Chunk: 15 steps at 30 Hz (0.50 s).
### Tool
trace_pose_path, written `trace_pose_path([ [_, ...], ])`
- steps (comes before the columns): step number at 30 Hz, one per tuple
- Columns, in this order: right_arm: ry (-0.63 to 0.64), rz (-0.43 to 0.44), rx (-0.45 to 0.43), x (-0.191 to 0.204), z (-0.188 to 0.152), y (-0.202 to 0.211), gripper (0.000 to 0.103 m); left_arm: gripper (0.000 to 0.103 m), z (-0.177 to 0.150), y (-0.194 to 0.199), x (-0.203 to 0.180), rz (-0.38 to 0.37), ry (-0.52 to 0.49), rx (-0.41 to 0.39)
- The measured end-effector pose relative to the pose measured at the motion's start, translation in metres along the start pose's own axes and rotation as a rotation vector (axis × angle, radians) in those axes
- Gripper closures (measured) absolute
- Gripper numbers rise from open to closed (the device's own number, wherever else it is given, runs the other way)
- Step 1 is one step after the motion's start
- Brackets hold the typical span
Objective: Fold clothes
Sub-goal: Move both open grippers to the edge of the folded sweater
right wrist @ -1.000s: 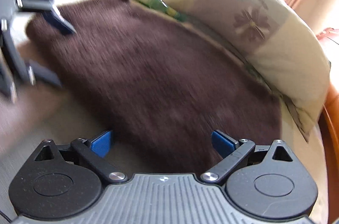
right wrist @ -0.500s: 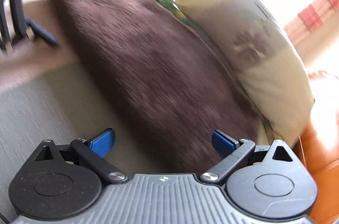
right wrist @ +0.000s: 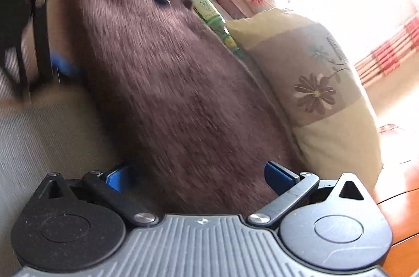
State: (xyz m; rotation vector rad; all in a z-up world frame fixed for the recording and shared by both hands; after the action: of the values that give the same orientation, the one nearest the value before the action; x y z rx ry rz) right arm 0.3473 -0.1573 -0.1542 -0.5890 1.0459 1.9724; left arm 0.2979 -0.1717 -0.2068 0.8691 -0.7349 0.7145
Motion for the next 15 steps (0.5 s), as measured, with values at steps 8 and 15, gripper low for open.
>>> trace_pose_path([
  [8, 0.017, -0.092, 0.104, -0.032, -0.053, 0.007, 0.000, 0.007, -0.031, 0.003, 0.016, 0.077, -0.070, 0.091],
  [15, 0.151, -0.132, 0.046, -0.010, -0.022, -0.009, 0.000, 0.008, 0.007, -0.018, 0.004, 0.061, -0.158, 0.015],
])
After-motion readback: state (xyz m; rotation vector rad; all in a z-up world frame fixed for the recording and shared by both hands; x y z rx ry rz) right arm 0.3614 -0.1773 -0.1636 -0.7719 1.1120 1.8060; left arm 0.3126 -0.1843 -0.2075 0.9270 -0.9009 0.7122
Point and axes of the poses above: each gripper's, at about its wrist camera, not at the fingertips, and y roughly against the way its jaws point, x to its left, z to its top, the point moved 5 cm from there along -y, roughly the way its jaws point, and after that the axes turned 10 degrees about -x, right-handed, at the moved point
